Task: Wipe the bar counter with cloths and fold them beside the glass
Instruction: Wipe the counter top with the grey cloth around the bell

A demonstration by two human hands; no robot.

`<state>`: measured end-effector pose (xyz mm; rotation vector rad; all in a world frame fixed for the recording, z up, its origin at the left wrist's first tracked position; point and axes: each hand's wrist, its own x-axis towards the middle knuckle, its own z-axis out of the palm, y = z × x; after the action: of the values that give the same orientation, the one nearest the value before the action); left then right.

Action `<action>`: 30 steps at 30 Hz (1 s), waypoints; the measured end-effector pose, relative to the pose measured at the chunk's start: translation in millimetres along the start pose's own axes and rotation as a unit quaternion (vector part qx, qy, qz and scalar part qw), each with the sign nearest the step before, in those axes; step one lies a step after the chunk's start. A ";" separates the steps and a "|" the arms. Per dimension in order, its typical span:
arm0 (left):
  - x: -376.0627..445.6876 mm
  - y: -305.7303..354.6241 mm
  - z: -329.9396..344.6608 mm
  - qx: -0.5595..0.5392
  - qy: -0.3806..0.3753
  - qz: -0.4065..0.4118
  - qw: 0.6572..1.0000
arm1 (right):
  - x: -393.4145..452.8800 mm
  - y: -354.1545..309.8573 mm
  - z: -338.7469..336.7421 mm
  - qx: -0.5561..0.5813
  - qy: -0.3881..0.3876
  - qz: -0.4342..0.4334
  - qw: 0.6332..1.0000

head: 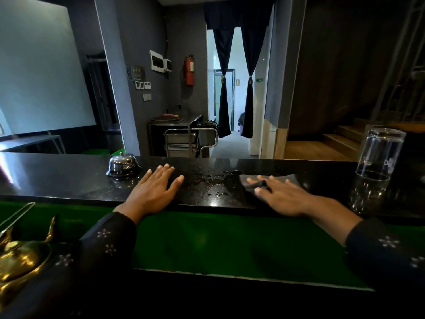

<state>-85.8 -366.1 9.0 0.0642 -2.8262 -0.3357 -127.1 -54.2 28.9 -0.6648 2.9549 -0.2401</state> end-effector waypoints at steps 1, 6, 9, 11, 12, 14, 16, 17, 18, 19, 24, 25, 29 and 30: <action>0.5 -6.4 -0.6 0.000 0.001 -0.007 1.000 | 1.7 10.2 -3.3 0.001 0.005 0.025 1.000; 1.1 -10.3 5.0 0.009 0.014 0.009 1.000 | 41.7 33.1 -11.9 0.031 0.008 0.106 0.994; 0.6 -11.1 7.1 0.019 0.033 0.016 0.999 | 66.3 20.5 -12.7 0.030 0.015 0.115 0.993; 0.1 -11.8 7.1 0.023 0.036 0.019 0.999 | 77.3 3.3 -10.3 0.032 0.009 0.106 0.994; -0.4 -11.8 6.9 0.024 0.033 0.018 0.999 | 80.9 -6.1 -8.7 0.032 0.008 0.089 0.995; -1.6 -11.8 6.7 0.024 0.031 0.014 0.999 | 84.2 -24.3 -4.9 0.025 -0.001 0.039 0.999; -1.8 -11.6 5.1 0.022 0.025 0.009 0.999 | 78.5 -34.7 -5.3 0.028 -0.021 -0.009 0.999; -2.0 -11.6 4.9 0.020 0.019 0.006 1.000 | 72.1 -35.8 -4.8 0.037 -0.030 -0.029 0.998; -1.7 -12.0 4.6 0.017 0.013 0.003 1.000 | 67.3 -31.6 -2.6 0.047 -0.034 -0.053 0.997; -1.0 -12.4 4.7 0.013 0.007 -0.003 1.000 | 62.4 -24.8 0.3 0.058 -0.035 -0.081 0.994; 1.3 -11.7 3.4 0.004 -0.016 -0.020 1.000 | 62.2 8.6 -3.5 0.048 -0.021 -0.056 0.997; 1.2 -11.0 2.7 0.000 -0.019 -0.021 1.000 | 67.4 11.7 -5.9 0.039 -0.016 -0.029 0.999; 0.9 -11.8 -2.4 -0.020 -0.060 -0.022 0.998 | 90.7 -12.2 -6.3 0.032 -0.014 0.040 0.999; 1.4 -11.0 -5.7 -0.031 -0.075 -0.021 0.997 | 94.6 -25.3 -5.8 0.029 -0.010 0.046 0.998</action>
<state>-85.4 -378.1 12.1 0.0880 -2.9627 -0.4558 -202.3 -116.9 32.8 -0.5193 2.9370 -0.3085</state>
